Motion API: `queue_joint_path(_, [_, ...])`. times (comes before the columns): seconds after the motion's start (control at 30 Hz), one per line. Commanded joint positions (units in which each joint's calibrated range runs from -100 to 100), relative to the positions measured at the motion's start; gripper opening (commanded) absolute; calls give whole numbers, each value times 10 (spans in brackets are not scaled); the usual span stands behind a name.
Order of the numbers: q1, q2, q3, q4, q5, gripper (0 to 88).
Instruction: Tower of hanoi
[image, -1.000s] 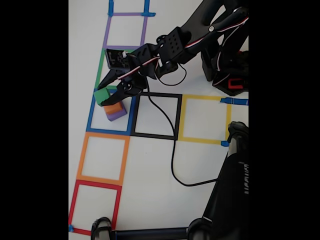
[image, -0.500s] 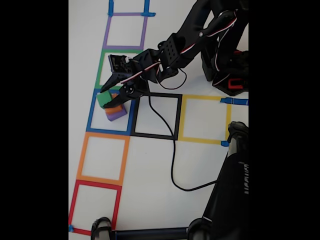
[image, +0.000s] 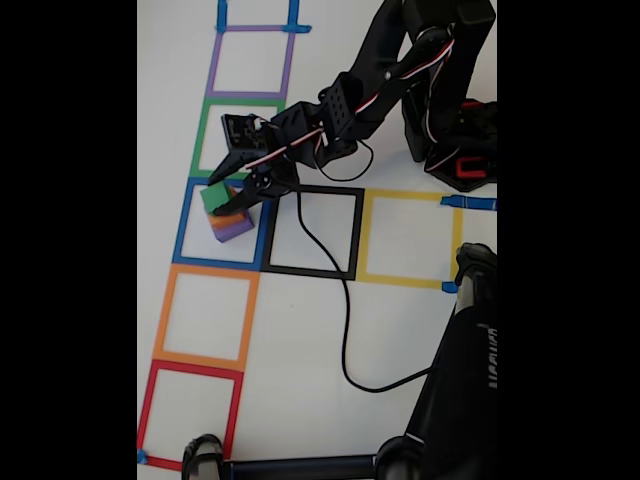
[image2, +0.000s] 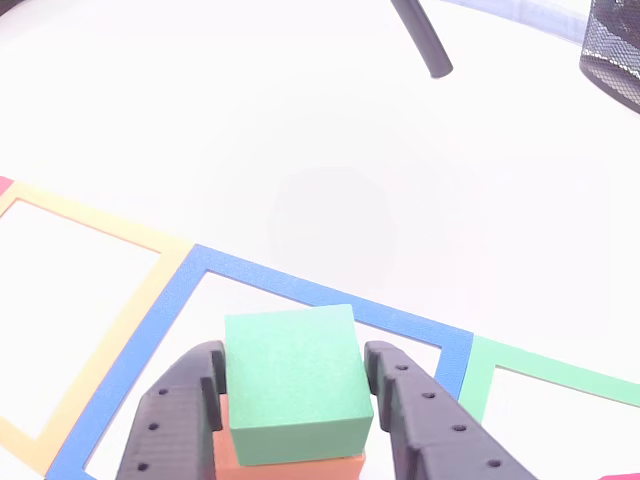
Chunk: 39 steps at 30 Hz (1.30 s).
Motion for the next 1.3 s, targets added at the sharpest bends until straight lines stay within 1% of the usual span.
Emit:
queue_joint_path(0.0, [11, -4, 1, -14, 4, 145])
queue_joint_path(0.23, [13, -2, 9, -35, 4, 231])
queue_joint_path(0.43, [9, -8, 3, -53, 4, 254])
queue_joint_path(0.53, [3, -22, -12, -53, 4, 243])
queue_joint_path(0.6, [1, -33, -25, -43, 4, 211])
queue_joint_path(0.67, [3, -52, -35, -17, 4, 160])
queue_joint_path(0.87, [39, -127, -33, 87, 4, 25])
queue_joint_path(0.93, [51, -161, -30, 128, 4, 3])
queue_joint_path(1.0, [66, -200, -30, 181, 4, 2])
queue_joint_path(1.1, [88, -276, -36, 291, 4, 2])
queue_joint_path(1.17, [104, -339, -43, 383, 4, 2])
queue_joint_path(1.27, [129, -437, -85, 559, 4, 2])
